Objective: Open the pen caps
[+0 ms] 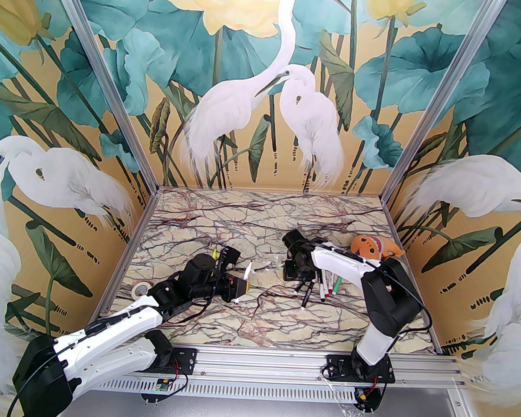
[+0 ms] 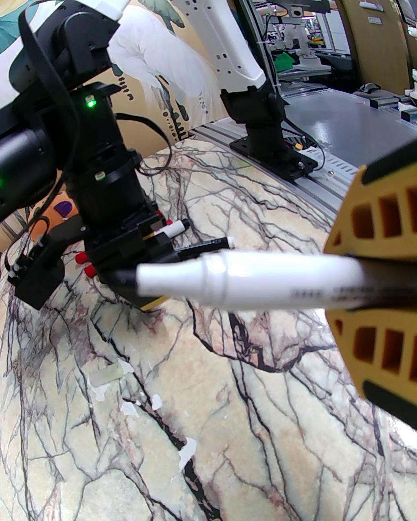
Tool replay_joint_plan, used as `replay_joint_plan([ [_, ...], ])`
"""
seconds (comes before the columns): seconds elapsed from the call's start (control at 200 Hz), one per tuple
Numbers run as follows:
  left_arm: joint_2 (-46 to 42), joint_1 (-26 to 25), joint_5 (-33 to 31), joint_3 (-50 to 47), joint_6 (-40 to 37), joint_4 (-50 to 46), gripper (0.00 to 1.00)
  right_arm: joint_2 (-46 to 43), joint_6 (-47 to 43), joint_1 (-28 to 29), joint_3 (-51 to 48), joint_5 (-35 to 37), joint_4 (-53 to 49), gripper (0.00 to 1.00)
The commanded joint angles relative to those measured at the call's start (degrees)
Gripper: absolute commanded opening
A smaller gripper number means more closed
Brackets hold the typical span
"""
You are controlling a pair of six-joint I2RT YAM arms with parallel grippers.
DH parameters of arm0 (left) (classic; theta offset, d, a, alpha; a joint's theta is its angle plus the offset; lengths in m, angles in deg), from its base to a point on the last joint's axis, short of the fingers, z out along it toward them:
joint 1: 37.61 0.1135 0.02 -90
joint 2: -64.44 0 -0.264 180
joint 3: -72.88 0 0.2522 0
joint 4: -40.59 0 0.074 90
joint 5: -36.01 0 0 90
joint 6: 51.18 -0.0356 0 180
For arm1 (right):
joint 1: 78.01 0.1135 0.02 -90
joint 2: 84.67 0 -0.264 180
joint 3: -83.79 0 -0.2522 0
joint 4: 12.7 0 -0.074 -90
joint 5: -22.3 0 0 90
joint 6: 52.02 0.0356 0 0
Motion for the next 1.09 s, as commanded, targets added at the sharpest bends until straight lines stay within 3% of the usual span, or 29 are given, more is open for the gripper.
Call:
replay_joint_plan([
  [0.0,-0.4,0.5,0.9,0.9,-0.8,-1.1,0.09,1.3,0.2,-0.3,-0.1,0.0,0.4,0.49],
  [0.435,-0.1,0.5,0.8,1.3,-0.9,-1.5,0.09,1.6,1.0,0.4,-1.1,-4.3,0.9,0.47],
  [0.74,-0.7,0.4,0.7,0.6,-0.3,-1.1,0.09,1.7,3.4,1.5,-0.3,-11.8,7.3,0.45],
  [0.97,-1.0,0.5,0.9,0.7,-0.1,-1.3,0.09,4.0,3.7,1.5,4.8,-9.1,8.9,0.45],
  [1.09,-2.0,0.5,0.5,0.4,-0.2,-2.0,0.09,2.4,-0.8,1.5,5.9,-7.0,7.3,0.44],
])
